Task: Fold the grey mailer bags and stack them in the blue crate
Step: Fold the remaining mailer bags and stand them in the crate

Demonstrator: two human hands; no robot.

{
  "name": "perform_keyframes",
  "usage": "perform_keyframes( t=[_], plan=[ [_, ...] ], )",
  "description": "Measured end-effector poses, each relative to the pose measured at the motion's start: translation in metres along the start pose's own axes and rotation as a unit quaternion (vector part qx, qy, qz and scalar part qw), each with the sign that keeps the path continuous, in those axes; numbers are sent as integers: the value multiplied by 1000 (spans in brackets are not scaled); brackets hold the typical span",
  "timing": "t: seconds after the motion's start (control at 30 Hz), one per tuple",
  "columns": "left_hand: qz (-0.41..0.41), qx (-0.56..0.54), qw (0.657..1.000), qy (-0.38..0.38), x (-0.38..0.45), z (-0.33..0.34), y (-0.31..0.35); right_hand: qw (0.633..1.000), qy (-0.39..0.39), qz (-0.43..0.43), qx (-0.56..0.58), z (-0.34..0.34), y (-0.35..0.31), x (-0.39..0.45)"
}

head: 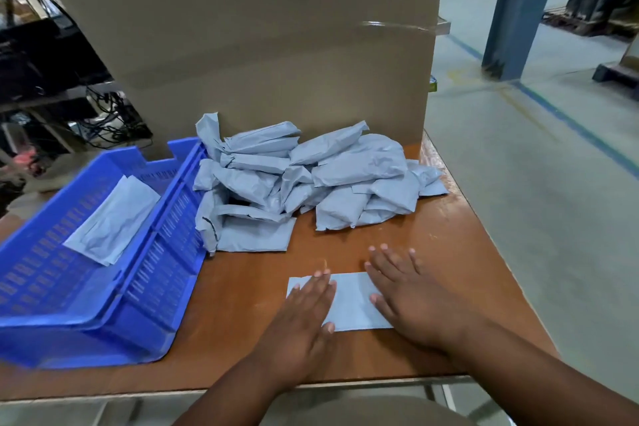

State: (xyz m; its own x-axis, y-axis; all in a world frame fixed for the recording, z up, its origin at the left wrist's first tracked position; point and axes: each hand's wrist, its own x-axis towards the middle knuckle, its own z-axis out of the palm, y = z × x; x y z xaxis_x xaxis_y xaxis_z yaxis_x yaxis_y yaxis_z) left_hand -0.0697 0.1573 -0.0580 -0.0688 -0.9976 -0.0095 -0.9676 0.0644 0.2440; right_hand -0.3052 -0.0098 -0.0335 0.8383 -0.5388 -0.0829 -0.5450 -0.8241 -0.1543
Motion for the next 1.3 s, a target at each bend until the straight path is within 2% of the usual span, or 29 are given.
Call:
perform_keyframes(
  t=[0.03,0.1,0.2,0.43,0.53,0.67,0.8,0.87,0.93,1.0,1.03,1.1,1.17,1.2,1.23,1.3],
  plan=[
    [19,-25,1000,1,12,4,8,1000,3,-17,5,3,-14,7],
    [8,-43,999,-14,29,12,19,1000,-19,-16,18,14,-34,16],
    [-14,35,999,-27,31,22,11,1000,-30,-6,2,30,-34,11],
    [-182,77,978,-61,0,8,-52,998,-11,41,42,23,10,-6],
    [-229,75,969,-62,-2,-4,-58,996,-9,70,54,1,13,6],
    [-229,61,971,13,6,-15,-41,989,-78,109,58,-21,5,37],
    [-128,40,979,156,12,-28,-14,972,-133,138,138,-21,-6,55],
    [-99,38,971,212,10,-36,-2,954,-131,151,222,-24,-10,60],
    [-161,-18,962,221,4,-51,10,912,-107,166,361,-30,-16,64],
    [-285,-150,930,180,-2,-58,11,863,-85,156,473,-37,-27,69],
    [-339,-234,897,161,-5,-61,9,843,-75,142,514,-40,-36,73],
    [-408,-395,811,140,-12,-72,6,793,-50,108,597,-51,-59,81],
    [-427,-513,732,138,-20,-86,7,738,-26,81,669,-63,-87,93],
    [-416,-552,706,152,-24,-95,9,718,-17,73,692,-67,-100,100],
    [-399,-579,689,173,-28,-104,10,707,-9,67,704,-72,-114,108],
    [-369,-582,690,222,-36,-123,5,694,3,49,719,-82,-141,124]
  ],
)
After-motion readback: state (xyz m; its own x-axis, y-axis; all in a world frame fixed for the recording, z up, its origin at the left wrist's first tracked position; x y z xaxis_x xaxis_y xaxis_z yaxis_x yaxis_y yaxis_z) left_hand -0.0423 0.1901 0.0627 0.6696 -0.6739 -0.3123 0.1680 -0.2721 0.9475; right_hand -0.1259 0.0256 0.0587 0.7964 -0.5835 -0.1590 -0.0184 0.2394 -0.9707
